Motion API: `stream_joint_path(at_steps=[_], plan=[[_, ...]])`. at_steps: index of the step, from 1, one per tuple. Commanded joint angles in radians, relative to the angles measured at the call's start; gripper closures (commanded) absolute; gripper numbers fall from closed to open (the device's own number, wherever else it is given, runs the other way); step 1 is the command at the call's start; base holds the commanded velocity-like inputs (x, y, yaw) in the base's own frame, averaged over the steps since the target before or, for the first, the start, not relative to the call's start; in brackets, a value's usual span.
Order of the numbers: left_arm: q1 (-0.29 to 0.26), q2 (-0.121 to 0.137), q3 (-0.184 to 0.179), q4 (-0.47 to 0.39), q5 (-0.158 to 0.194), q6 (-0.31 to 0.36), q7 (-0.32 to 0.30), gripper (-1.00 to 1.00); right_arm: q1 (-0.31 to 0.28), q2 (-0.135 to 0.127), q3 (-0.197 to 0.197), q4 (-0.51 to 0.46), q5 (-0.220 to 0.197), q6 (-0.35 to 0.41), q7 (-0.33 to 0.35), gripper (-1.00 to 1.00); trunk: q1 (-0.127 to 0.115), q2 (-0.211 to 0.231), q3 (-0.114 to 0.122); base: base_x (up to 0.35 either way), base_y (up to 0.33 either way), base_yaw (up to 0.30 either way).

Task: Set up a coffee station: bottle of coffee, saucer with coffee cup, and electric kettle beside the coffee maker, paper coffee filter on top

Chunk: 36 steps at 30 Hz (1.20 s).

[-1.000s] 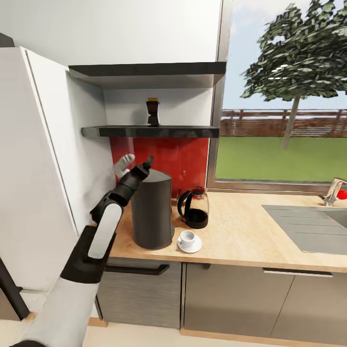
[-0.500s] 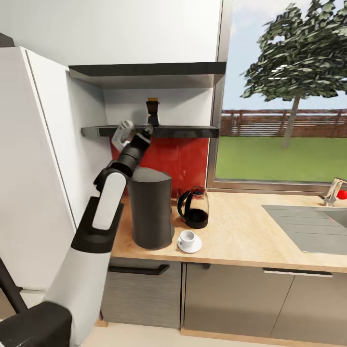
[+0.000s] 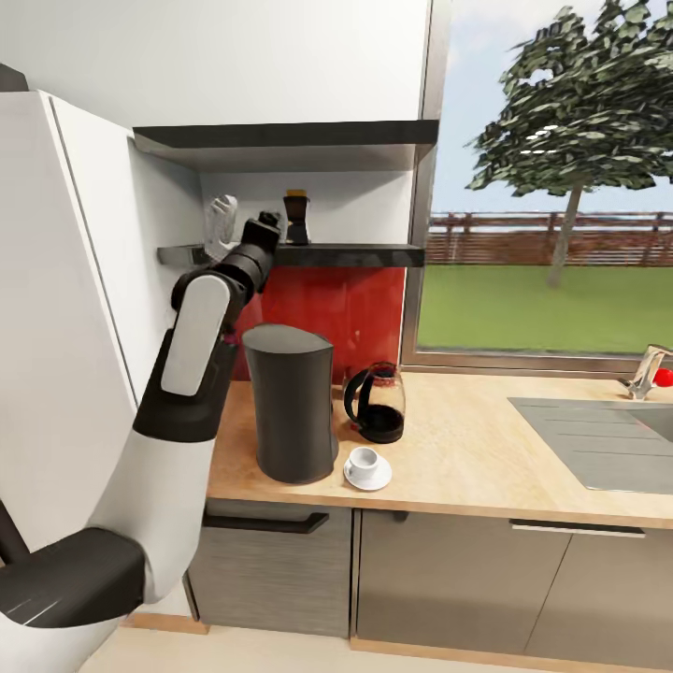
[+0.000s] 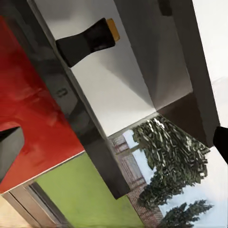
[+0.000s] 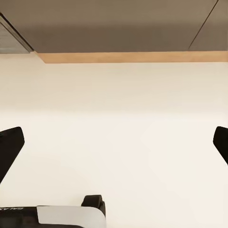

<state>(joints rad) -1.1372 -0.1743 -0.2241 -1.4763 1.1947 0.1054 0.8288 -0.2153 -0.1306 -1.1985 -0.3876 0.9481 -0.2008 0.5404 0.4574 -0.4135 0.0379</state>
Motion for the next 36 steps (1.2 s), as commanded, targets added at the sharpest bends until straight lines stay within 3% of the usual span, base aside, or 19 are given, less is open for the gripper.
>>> stream_joint_path(at_steps=[1,4,8,9,12,13,14,17,26,36], plan=[[-0.019,0.0,-0.033,0.001,0.004,0.009,0.048,-1.0,-0.001,0.0,-0.009,0.0,0.011,-0.006,0.004,-1.0,0.0,-0.001,-0.001,0.0,0.0,0.0],[-0.048,0.0,-0.11,0.023,-0.001,0.076,0.123,-1.0,-0.001,0.0,-0.009,0.0,0.011,-0.006,0.004,-1.0,0.0,-0.001,-0.001,0.0,0.0,0.0],[-0.054,0.0,-0.127,0.042,-0.006,0.204,0.137,-1.0,-0.001,0.0,-0.009,0.001,0.011,-0.006,0.004,-1.0,0.0,-0.001,-0.001,0.0,0.0,0.0],[-0.059,0.0,-0.129,0.055,-0.023,0.272,0.139,-1.0,-0.001,0.0,-0.009,0.001,0.011,-0.006,0.004,-1.0,0.0,-0.001,-0.001,0.0,0.0,0.0],[-0.062,0.0,-0.131,0.067,-0.129,0.308,0.141,-1.0,-0.001,0.0,-0.009,0.0,0.011,-0.006,0.004,-1.0,0.0,-0.001,-0.001,0.0,0.0,0.0],[-0.062,0.0,-0.134,0.081,-0.205,0.329,0.14,-1.0,-0.001,0.0,-0.008,0.001,0.011,-0.006,0.004,-1.0,0.0,-0.001,-0.001,0.0,0.0,0.0],[-0.062,0.0,-0.136,0.094,-0.245,0.352,0.139,-1.0,-0.001,0.0,-0.008,0.001,0.011,-0.006,0.004,-1.0,0.0,-0.001,-0.001,0.0,0.0,0.0],[-0.063,0.0,-0.142,0.116,-0.312,0.419,0.138,-1.0,-0.001,0.0,-0.007,0.001,0.01,-0.006,0.005,-1.0,0.0,-0.001,-0.001,0.0,0.0,0.0],[-0.058,0.0,-0.178,0.124,-0.32,0.435,0.133,-1.0,-0.001,0.0,-0.007,0.003,0.011,-0.006,0.004,-1.0,0.0,-0.001,-0.001,0.0,0.0,0.0],[-0.051,0.004,-0.177,0.158,-0.313,0.447,0.135,-1.0,-0.001,0.0,-0.007,0.003,0.011,-0.006,0.006,-1.0,0.0,-0.001,-0.001,0.0,0.0,0.0]])
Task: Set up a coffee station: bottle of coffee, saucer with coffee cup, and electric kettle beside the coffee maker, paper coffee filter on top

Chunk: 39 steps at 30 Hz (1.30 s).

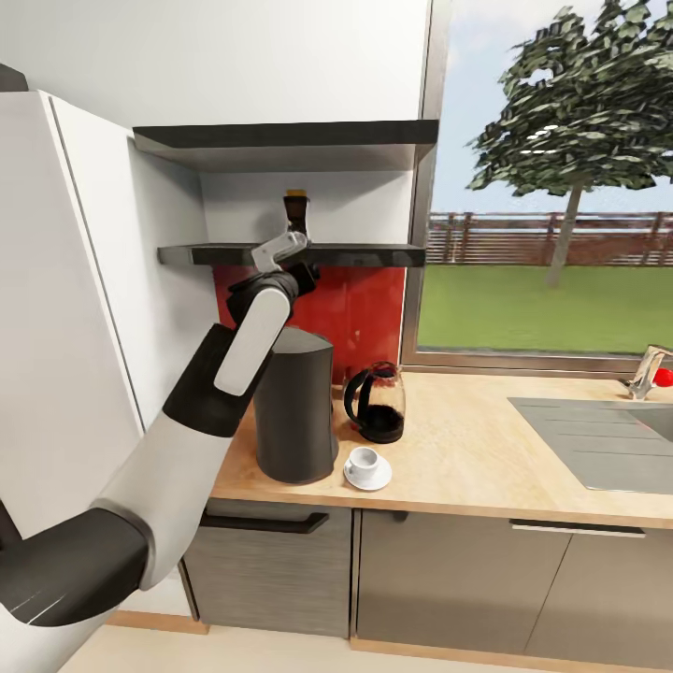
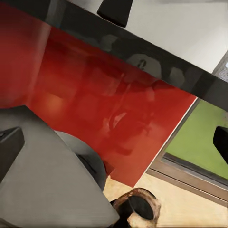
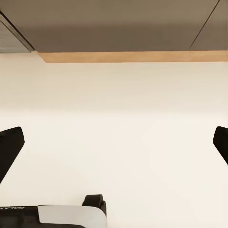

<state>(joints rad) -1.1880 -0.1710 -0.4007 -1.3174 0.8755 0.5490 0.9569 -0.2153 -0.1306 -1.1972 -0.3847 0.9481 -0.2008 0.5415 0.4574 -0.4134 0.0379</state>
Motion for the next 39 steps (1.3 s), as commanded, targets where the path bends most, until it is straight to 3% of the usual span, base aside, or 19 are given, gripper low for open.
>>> stream_joint_path(at_steps=[1,5,10,14,16,18,21,23,26,29,30,31,34,39], plan=[[0.0,0.014,-0.002,-0.003,0.006,0.014,0.005,-1.0,-0.001,0.0,-0.008,0.0,0.011,-0.006,0.005,-1.0,0.0,-0.001,0.0,0.0,0.0,0.0],[0.001,0.029,-0.016,-0.01,0.003,0.074,0.001,-1.0,-0.001,0.0,-0.008,0.0,0.011,-0.006,0.004,-1.0,0.0,-0.001,0.0,0.0,0.0,0.0],[0.001,0.033,-0.106,-0.023,-0.003,0.107,0.002,-1.0,-0.001,0.0,-0.008,0.0,0.011,-0.006,0.004,-1.0,0.0,-0.001,0.0,0.0,0.0,0.0],[0.001,0.036,-0.124,-0.017,-0.007,0.176,0.003,-1.0,-0.001,0.0,-0.008,0.0,0.011,-0.006,0.005,-1.0,0.0,-0.001,0.0,0.0,0.0,0.0],[-0.002,0.038,-0.121,-0.012,-0.013,0.255,0.002,-1.0,-0.001,0.0,-0.008,0.0,0.011,-0.006,0.005,-1.0,0.0,-0.001,0.0,0.0,0.0,0.0],[-0.005,0.039,-0.119,-0.012,-0.034,0.274,0.002,-1.0,-0.001,0.0,-0.008,0.0,0.011,-0.006,0.005,-1.0,0.0,-0.001,0.0,0.0,0.0,0.0],[-0.008,0.044,-0.11,-0.011,-0.102,0.291,0.0,-1.0,-0.001,0.0,-0.008,0.0,0.011,-0.006,0.005,-1.0,0.0,-0.001,0.0,0.0,0.0,0.0],[-0.008,0.069,-0.103,-0.011,-0.12,0.296,-0.014,-1.0,-0.001,0.0,-0.008,0.0,0.011,-0.006,0.005,-1.0,0.0,-0.001,0.0,0.0,0.0,0.0],[-0.015,0.107,-0.054,-0.004,-0.125,0.299,-0.08,-1.0,-0.001,0.0,-0.008,0.0,0.011,-0.006,0.005,-1.0,0.0,-0.001,0.0,0.0,0.0,0.0],[-0.043,0.116,-0.011,0.029,-0.128,0.31,-0.118,-1.0,-0.001,0.0,-0.008,0.0,0.011,-0.006,0.005,-1.0,0.0,-0.001,0.0,0.0,0.0,0.0],[-0.058,0.116,0.001,0.041,-0.128,0.318,-0.127,-1.0,-0.001,0.0,-0.008,0.0,0.011,-0.006,0.005,-1.0,0.0,-0.001,0.0,0.0,0.0,0.0],[-0.13,0.109,0.023,0.099,-0.125,0.332,-0.15,-1.0,-0.001,0.0,-0.008,0.0,0.011,-0.006,0.005,-1.0,0.0,-0.001,0.0,0.0,0.0,0.0],[-0.198,0.101,0.028,0.155,-0.124,0.335,-0.183,-1.0,-0.001,0.001,-0.008,0.0,0.011,-0.006,0.005,-1.0,0.0,-0.001,0.0,0.0,0.0,0.0],[-0.26,0.062,0.03,0.207,-0.124,0.335,-0.207,-1.0,-0.001,0.002,-0.008,0.001,0.011,-0.007,0.005,-1.0,0.0,-0.001,0.0,0.0,0.0,0.0]])
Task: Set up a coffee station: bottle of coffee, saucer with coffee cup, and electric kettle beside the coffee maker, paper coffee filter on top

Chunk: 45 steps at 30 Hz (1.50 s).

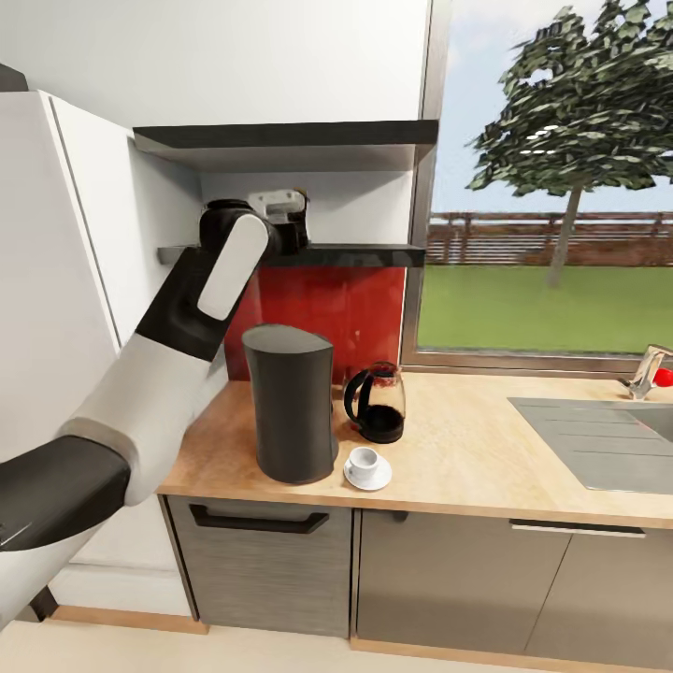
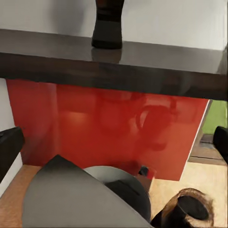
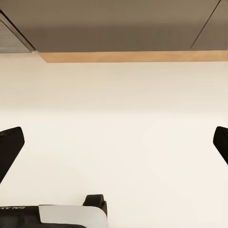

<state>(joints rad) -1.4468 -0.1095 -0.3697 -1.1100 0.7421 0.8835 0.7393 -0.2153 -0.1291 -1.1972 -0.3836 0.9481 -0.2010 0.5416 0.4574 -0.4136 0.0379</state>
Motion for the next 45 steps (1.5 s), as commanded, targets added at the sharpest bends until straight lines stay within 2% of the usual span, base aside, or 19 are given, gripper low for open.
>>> stream_joint_path(at_steps=[1,5,8,16,28,32,35,37,45], plan=[[-0.005,-0.016,-0.001,0.005,0.008,0.0,0.009,-1.0,-0.001,0.0,-0.008,0.0,0.011,-0.006,0.004,-1.0,0.0,-0.001,0.0,0.0,0.0,0.0],[-0.014,-0.054,-0.001,0.023,0.002,-0.001,0.009,-1.0,-0.001,0.0,-0.008,0.0,0.011,-0.007,0.004,-1.0,0.0,-0.001,0.0,0.0,0.0,0.0],[-0.017,-0.065,-0.012,0.013,0.0,-0.006,0.013,-1.0,-0.001,-0.001,-0.008,0.011,0.012,-0.013,0.004,-1.0,0.0,-0.001,0.0,0.0,0.0,0.0],[-0.017,-0.056,-0.015,-0.001,0.0,-0.001,0.011,-1.0,-0.001,-0.001,-0.009,0.012,0.012,-0.014,0.004,-1.0,0.0,-0.001,0.0,0.04,0.0,0.0],[-0.017,-0.055,-0.013,0.003,0.001,0.0,0.011,-1.0,-0.001,-0.003,-0.012,0.017,0.012,-0.014,0.004,-1.0,0.0,-0.001,0.0,0.303,0.0,0.0],[-0.017,-0.052,-0.021,-0.001,0.002,-0.001,0.01,-1.0,-0.001,-0.004,-0.013,0.021,0.012,-0.014,0.004,-1.0,0.0,-0.001,0.0,0.163,0.0,0.0],[-0.017,-0.049,-0.053,-0.019,0.003,-0.001,0.01,-1.0,-0.001,-0.004,-0.013,0.023,0.012,-0.014,0.004,-1.0,0.0,-0.001,-0.001,0.017,0.0,0.0],[-0.017,-0.049,-0.061,-0.024,0.003,-0.002,0.011,-1.0,-0.001,-0.004,-0.013,0.023,0.012,-0.014,0.004,-1.0,0.0,-0.001,-0.004,0.003,0.0,0.0],[-0.017,-0.049,-0.066,-0.028,0.002,-0.003,0.012,-1.0,-0.001,-0.004,-0.013,0.023,0.012,-0.014,0.004,-1.0,0.0,-0.001,-0.016,0.0,0.0,0.0]])
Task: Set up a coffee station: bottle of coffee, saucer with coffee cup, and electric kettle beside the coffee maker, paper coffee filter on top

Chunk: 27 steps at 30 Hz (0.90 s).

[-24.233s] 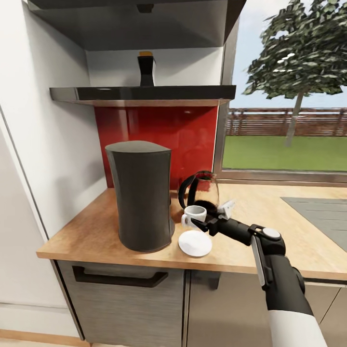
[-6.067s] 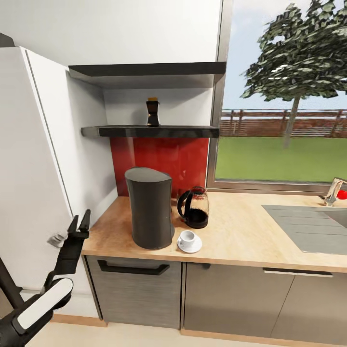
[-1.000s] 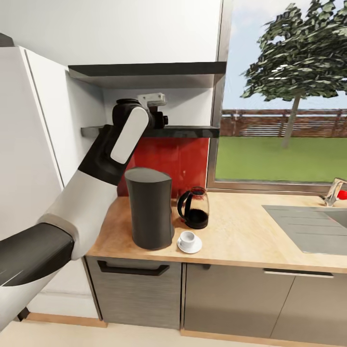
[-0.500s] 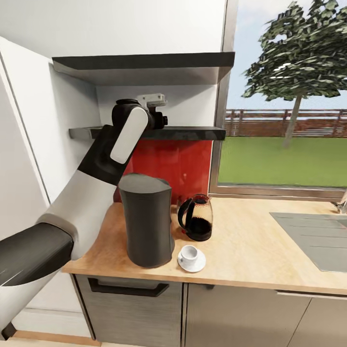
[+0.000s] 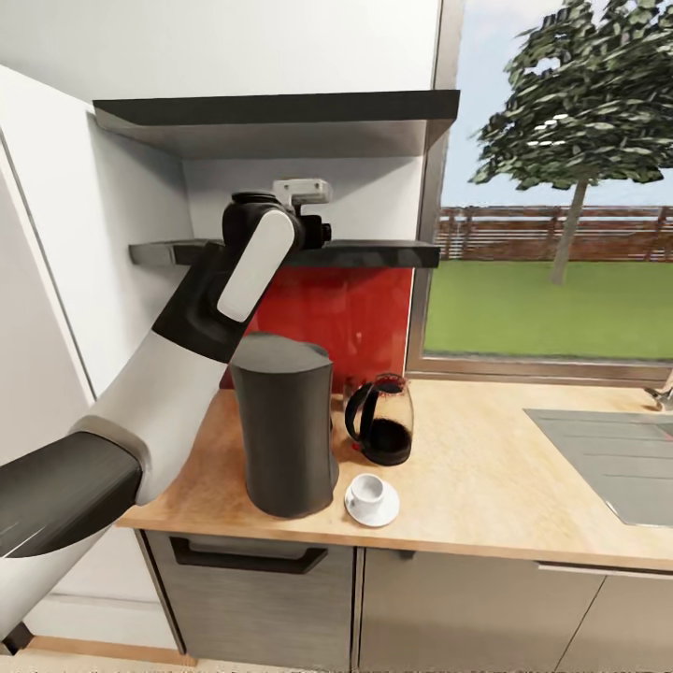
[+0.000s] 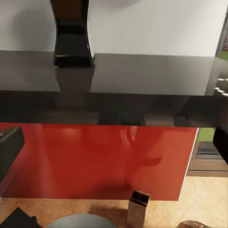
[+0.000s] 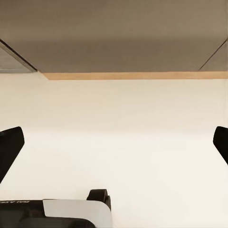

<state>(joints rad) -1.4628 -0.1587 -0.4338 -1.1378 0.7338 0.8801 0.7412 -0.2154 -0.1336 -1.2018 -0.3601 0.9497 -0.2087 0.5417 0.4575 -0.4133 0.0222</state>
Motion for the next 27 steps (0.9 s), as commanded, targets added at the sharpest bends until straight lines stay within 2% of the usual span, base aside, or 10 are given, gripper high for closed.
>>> stream_joint_path(at_steps=[1,13,21,27], plan=[[-0.001,0.001,-0.002,-0.001,0.01,0.0,0.009,-1.0,-0.001,0.001,-0.009,0.0,0.011,-0.006,0.004,-1.0,0.0,-0.001,-0.002,0.0,0.0,0.0],[-0.001,0.011,-0.002,0.0,0.01,-0.001,0.01,-1.0,0.001,-0.008,-0.009,0.037,0.013,-0.007,0.003,-1.0,0.0,-0.001,-0.009,0.0,0.0,0.0],[-0.001,0.057,-0.002,-0.016,0.016,-0.001,0.009,-1.0,0.042,-0.014,-0.01,0.065,0.025,-0.011,-0.068,-1.0,0.0,-0.001,-0.009,0.0,0.0,0.0],[-0.001,0.062,-0.002,-0.023,0.02,0.0,0.008,-1.0,0.046,-0.013,-0.009,0.067,0.046,-0.011,-0.075,-1.0,0.0,-0.001,-0.009,0.108,0.0,0.0]])
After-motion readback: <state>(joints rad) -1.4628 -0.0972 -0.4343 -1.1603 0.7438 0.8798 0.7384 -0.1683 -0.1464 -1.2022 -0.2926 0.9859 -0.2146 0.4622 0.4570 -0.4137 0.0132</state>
